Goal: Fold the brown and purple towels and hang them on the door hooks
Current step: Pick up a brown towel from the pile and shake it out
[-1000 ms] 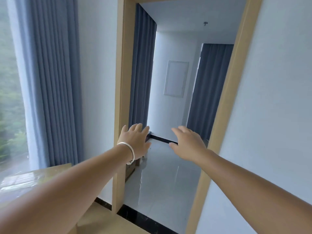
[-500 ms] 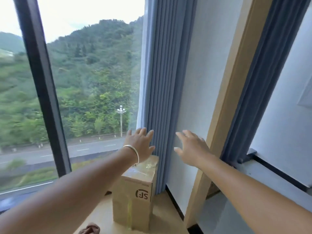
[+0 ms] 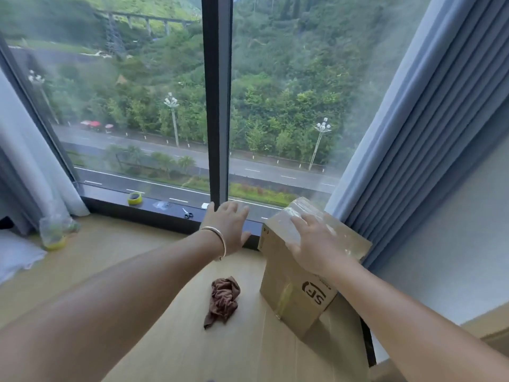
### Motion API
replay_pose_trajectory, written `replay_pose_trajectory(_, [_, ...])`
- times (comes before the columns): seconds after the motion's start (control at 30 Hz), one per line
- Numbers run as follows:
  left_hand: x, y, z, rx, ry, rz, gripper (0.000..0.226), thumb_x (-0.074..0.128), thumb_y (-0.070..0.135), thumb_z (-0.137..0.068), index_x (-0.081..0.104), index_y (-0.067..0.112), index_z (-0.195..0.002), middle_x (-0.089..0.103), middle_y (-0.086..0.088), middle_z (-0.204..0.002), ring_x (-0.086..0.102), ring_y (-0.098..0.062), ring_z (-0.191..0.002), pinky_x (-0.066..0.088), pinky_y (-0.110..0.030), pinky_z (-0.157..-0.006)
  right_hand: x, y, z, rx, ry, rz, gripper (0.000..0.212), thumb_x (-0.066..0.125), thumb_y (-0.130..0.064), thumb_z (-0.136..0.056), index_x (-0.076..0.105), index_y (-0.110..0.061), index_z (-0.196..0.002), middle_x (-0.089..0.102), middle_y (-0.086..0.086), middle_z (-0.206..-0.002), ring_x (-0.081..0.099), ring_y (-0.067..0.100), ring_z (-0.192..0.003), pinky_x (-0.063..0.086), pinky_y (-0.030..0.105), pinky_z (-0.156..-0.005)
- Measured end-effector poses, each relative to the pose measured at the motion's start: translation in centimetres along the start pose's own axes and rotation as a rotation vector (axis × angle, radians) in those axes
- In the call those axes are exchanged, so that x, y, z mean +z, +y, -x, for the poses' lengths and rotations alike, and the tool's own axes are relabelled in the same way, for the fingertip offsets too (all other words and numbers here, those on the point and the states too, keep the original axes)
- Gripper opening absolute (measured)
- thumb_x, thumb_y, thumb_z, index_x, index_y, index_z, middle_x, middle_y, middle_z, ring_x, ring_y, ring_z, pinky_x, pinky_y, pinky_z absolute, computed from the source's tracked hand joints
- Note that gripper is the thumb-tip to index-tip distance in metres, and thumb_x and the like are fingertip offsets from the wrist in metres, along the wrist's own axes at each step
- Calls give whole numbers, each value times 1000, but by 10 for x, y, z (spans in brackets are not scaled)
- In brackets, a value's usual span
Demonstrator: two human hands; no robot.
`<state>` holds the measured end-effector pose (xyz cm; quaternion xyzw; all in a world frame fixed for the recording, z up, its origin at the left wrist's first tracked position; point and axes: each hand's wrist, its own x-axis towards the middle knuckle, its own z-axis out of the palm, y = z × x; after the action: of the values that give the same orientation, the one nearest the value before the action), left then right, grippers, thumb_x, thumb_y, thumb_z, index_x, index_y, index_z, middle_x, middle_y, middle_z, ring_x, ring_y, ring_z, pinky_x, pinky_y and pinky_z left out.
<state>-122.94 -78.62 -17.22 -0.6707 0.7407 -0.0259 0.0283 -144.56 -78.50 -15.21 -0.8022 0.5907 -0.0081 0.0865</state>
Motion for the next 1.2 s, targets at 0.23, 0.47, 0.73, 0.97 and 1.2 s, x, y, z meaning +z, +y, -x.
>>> replay_pose_trajectory(0.23, [90,-68,-80,-85,-128,83,66,38,51,-97,15,23,-152,20,-6,-157,17,-22,-145,13,-52,-117,77,-32,-129,-46,-155,-29,61,46,-37,-97,21,-26,-152,19,-2,-158,23,22,-143,19,39,-115])
replay_pose_trajectory(0.47, [205,-117,-126,-181,-269,130,62,37,53,-96,22,25,-149,31,-5,-150,30,-24,-136,26,-42,-109,188,-57,-217,-132,-278,28,55,48,-36,-93,35,-21,-144,37,2,-145,36,22,-133,29,35,-109])
replay_pose_trajectory(0.73, [406,-127,-118,-336,-543,280,60,39,49,-96,24,22,-148,33,-4,-150,30,-23,-139,21,-44,-112,382,-57,-276,-253,-525,44,64,48,-37,-92,26,-18,-149,28,2,-154,30,21,-139,28,35,-113])
replay_pose_trajectory(0.97, [633,-109,-102,-413,-697,352,53,41,42,-97,29,19,-144,36,-4,-147,30,-22,-138,22,-45,-113,602,-13,-307,-362,-698,183,70,47,-40,-94,17,-16,-152,17,4,-159,15,20,-146,20,34,-117])
replay_pose_trajectory(1.2, [835,-84,-99,-450,-704,379,57,43,40,-97,26,16,-146,32,-4,-151,27,-22,-140,20,-40,-114,789,22,-337,-479,-691,226,74,55,-38,-89,23,-12,-150,20,9,-158,17,24,-146,22,39,-116])
